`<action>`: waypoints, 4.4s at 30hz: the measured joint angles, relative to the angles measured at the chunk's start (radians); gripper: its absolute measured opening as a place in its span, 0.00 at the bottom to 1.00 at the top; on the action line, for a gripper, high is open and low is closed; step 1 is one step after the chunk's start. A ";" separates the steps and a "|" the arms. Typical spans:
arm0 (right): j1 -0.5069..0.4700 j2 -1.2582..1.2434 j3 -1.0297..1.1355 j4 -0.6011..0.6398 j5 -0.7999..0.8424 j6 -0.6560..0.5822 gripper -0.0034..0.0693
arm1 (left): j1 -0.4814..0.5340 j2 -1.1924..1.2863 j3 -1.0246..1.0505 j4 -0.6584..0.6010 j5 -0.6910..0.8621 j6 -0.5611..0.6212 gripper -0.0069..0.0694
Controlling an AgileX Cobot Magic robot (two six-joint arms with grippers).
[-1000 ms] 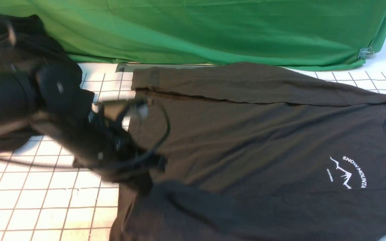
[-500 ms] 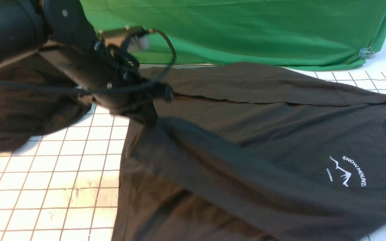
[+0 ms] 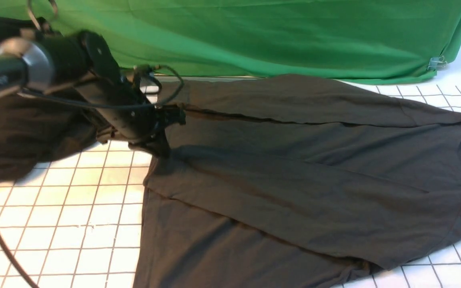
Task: Fold a long-sleeved shirt over a white checkered tablecloth.
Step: 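Fold the left side of the black T-shirt inward over its body, then grab the top left corner of the dark shirt with the left gripper, then fold the left side of the dark shirt inward over its body with the left gripper, then grasp the near edge of the shirt at its hem and shoulder corners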
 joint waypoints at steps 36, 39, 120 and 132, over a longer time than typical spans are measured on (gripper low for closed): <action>0.000 0.000 0.000 0.001 -0.021 0.055 0.32 | 0.161 0.349 -0.455 -0.419 -0.019 -0.128 0.62; 0.000 0.000 0.000 0.001 -0.021 0.055 0.33 | 0.161 0.355 -0.455 -0.438 -0.071 -0.128 0.62; 0.000 0.000 0.000 0.001 -0.028 0.081 0.38 | -0.053 -0.499 0.495 0.064 0.359 -0.004 0.69; 0.000 0.000 0.000 0.001 -0.033 0.078 0.38 | -0.152 -0.532 0.869 -0.025 -0.050 -0.123 0.67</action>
